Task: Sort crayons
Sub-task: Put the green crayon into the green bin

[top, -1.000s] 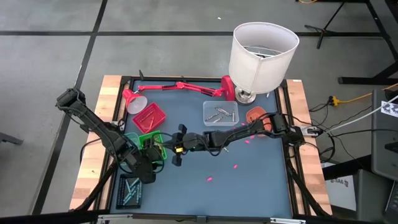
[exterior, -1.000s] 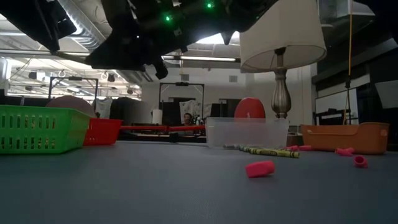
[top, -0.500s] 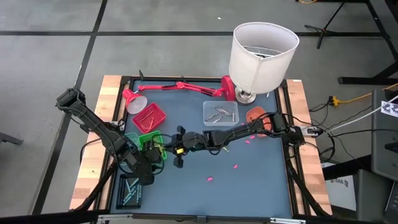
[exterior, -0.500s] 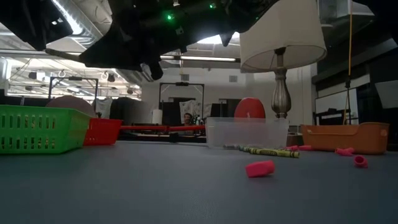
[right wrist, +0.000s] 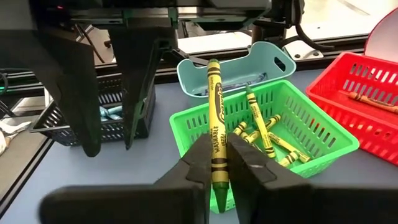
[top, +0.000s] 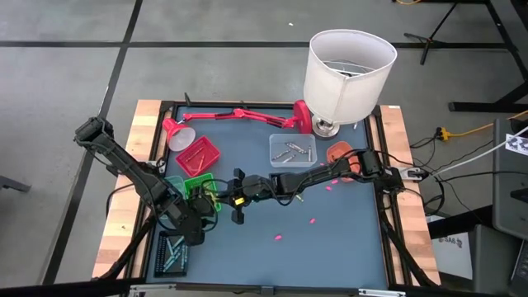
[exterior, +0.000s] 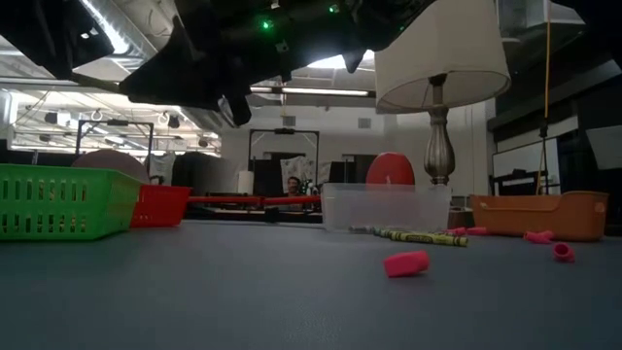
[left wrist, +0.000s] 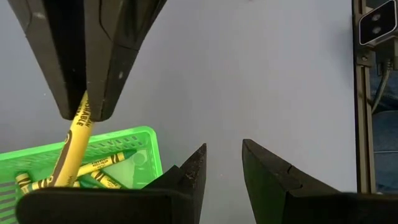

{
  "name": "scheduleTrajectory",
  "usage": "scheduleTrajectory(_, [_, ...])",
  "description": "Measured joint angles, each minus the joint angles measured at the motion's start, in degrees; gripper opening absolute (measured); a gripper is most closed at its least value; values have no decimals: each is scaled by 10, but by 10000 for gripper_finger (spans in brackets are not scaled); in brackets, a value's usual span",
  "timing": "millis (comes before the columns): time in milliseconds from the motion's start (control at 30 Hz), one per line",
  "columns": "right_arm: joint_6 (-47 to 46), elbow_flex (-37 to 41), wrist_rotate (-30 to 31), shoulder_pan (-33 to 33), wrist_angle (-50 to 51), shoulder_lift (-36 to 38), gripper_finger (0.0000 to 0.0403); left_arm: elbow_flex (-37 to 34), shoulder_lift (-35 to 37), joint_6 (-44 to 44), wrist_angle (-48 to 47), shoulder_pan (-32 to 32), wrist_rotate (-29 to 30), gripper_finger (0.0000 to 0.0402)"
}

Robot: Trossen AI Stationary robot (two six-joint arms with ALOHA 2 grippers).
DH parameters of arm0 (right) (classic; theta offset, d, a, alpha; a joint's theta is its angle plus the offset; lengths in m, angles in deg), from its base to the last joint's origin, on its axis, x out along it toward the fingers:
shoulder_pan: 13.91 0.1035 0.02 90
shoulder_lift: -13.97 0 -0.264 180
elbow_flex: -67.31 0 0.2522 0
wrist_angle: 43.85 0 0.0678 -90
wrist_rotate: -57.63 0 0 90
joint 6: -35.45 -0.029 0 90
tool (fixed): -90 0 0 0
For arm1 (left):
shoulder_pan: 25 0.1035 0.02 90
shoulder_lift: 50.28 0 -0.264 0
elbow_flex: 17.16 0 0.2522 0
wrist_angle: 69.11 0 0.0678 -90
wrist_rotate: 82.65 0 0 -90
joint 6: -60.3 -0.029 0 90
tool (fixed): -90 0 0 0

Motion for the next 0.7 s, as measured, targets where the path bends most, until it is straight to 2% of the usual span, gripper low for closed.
scheduleTrajectory(300, [-1,0,0,0,-7,0,130,0,0,0,0,0,0,87])
scheduleTrajectory(533, [-1,0,0,0,12,2,142,0,0,0,0,0,0,87])
scheduleTrajectory(700, [-1,0,0,-1,112,35,142,0,0,-1,0,1,13,87])
